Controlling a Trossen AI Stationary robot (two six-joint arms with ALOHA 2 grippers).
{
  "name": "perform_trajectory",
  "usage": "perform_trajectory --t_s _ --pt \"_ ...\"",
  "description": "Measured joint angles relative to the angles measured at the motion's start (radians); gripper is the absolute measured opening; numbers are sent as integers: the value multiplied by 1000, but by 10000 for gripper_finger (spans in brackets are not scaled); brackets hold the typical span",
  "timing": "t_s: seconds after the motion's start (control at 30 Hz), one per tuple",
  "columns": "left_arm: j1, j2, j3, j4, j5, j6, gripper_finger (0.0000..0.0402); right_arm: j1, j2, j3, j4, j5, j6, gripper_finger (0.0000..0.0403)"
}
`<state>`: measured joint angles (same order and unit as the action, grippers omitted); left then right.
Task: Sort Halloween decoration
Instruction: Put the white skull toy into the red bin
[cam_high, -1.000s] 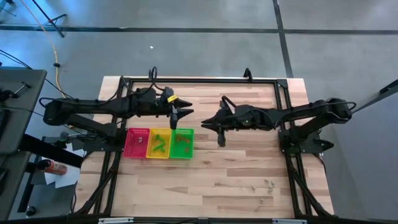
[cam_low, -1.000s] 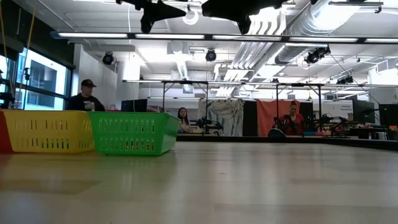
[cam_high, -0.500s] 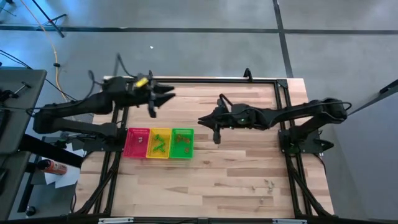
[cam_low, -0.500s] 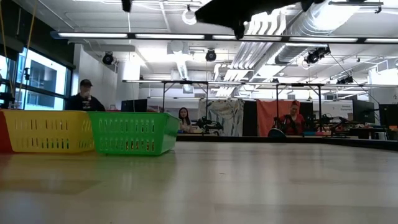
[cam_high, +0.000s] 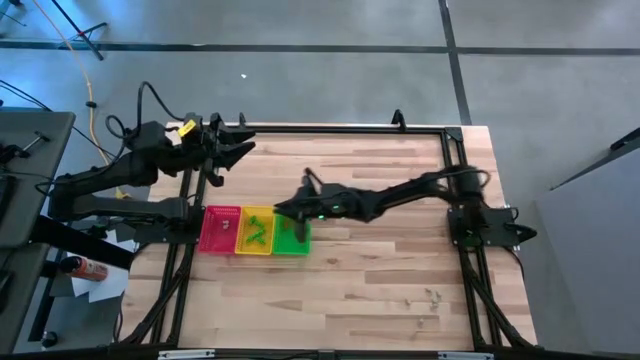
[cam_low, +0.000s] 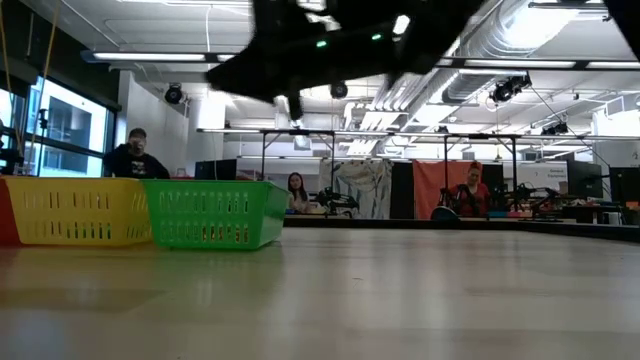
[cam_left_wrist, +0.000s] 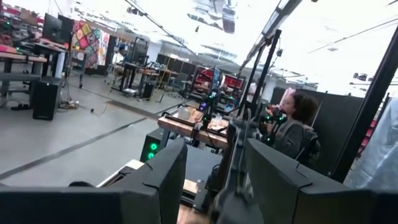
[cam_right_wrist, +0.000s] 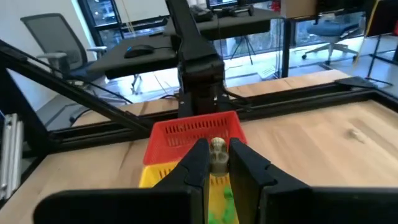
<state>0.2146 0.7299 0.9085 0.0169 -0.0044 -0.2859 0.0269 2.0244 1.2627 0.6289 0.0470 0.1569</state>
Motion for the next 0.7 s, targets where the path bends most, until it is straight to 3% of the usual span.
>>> perform_trajectory --t_s 0.2,0.47,0.7 --pt "0 0 0 -3 0 0 156 -1 212 273 -19 -12 -7 34" --pt "0 0 0 -5 0 0 156 -3 436 631 -135 -139 -1 34" --pt "0 0 0 -5 0 -1 156 -3 586 840 -235 -149 -1 34"
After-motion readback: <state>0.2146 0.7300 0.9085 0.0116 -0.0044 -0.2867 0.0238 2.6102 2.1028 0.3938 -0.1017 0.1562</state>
